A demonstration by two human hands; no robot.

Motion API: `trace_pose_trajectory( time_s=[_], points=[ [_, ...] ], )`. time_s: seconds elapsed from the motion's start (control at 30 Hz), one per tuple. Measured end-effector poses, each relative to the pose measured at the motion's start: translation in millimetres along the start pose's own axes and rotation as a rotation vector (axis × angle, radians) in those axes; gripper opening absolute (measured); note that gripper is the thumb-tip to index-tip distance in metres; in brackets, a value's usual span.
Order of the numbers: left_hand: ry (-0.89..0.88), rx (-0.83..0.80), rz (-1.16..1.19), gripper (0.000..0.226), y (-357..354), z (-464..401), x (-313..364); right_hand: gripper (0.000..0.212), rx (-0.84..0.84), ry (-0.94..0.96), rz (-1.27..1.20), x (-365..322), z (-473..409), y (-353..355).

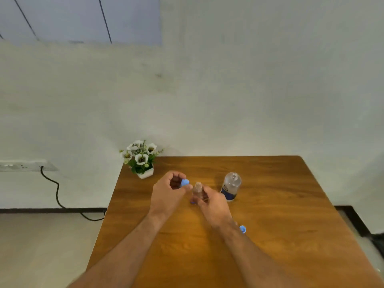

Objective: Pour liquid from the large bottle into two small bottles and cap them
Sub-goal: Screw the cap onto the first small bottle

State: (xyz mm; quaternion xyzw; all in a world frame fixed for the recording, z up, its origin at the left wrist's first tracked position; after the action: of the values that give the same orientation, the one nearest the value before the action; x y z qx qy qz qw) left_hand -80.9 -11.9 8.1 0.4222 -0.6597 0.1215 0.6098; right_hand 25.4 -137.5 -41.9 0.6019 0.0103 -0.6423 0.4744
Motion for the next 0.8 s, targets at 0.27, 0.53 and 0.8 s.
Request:
trace_pose_trajectory(
  time_s=[0.27,0.53,0.8],
  points=[
    [-0.134,0.175,0.144,0.033,1.8,-49.3,83.7,0.032,0.139,0.175,0.002,-71.5,-17.6,72.7],
    [-0.260,0.186,0.109,0.031,-3.1,-71.7,137.5,0.040,0.163,0.356,-0.045,-105.2,-15.1,108.9],
    [-0.331,0.126,0.010,0.030,-11.9,-74.6,163.0,0.038,0.178,0.386,-0.080,-114.3,-14.3,126.2]
  ],
)
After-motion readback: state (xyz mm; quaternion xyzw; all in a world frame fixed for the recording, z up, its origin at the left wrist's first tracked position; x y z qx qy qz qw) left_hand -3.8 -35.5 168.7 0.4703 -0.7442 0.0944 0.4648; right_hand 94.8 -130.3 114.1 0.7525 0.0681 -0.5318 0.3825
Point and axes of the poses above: each hand's wrist, its own z-axis away from the middle knuckle, its own y-axis out of the back of the hand, x = y × z, the point moved 2 cm from there along -z, towards the middle knuckle, and after that the axes turned 13 degrees about -y, right-handed, at the moved point
